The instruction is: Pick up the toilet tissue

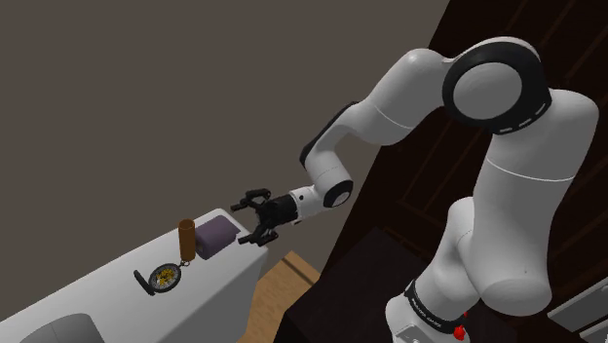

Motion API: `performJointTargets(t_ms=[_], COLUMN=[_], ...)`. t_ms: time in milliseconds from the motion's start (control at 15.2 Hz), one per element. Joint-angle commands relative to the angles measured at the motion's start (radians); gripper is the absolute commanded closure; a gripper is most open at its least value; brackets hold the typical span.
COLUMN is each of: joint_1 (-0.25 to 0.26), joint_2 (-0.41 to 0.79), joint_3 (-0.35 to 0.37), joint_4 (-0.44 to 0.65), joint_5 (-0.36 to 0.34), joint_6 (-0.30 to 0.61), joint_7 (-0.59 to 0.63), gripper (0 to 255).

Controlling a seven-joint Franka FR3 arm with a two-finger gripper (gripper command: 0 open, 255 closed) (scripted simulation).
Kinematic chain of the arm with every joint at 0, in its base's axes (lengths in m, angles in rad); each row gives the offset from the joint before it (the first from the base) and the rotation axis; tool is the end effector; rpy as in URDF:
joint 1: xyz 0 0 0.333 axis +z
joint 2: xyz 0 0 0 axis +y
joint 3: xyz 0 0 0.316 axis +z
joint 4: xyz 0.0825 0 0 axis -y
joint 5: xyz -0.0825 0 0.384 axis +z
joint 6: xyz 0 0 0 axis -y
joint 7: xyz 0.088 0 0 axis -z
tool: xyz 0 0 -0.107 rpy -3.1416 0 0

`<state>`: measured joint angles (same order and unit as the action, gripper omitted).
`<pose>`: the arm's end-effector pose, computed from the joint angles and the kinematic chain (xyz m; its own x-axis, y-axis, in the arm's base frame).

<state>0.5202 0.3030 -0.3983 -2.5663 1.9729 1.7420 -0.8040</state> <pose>0.4086 0.1225 0.1716 0.8420 -0.3300 -0.4267 -0.4542 -0.0068 -0.8909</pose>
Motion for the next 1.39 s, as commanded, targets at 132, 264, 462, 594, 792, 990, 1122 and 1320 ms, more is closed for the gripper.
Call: performJointTargets(t_ms=[132,264,462,594,792,990,1122,1320], joint_1=[-0.010,-0.014,-0.013,-0.012,-0.012,-0.013,-0.007,0.000], joint_2=[0.073,0.101,0.102,0.100,0.098,0.102,0.066,0.012], joint_3=[0.010,0.015,0.016,0.016,0.016,0.014,0.007,-0.001], joint_4=[0.022,0.031,0.031,0.030,0.027,0.031,0.019,0.003], joint_5=[0.024,0.031,0.033,0.034,0.033,0.031,0.022,0.007], joint_6=[-0.041,-0.055,-0.055,-0.053,-0.053,-0.055,-0.038,-0.011], joint_7=[-0.035,-0.048,-0.048,-0.048,-0.049,-0.048,-0.031,-0.006], gripper=[0,0,255,255,255,255,255,255])
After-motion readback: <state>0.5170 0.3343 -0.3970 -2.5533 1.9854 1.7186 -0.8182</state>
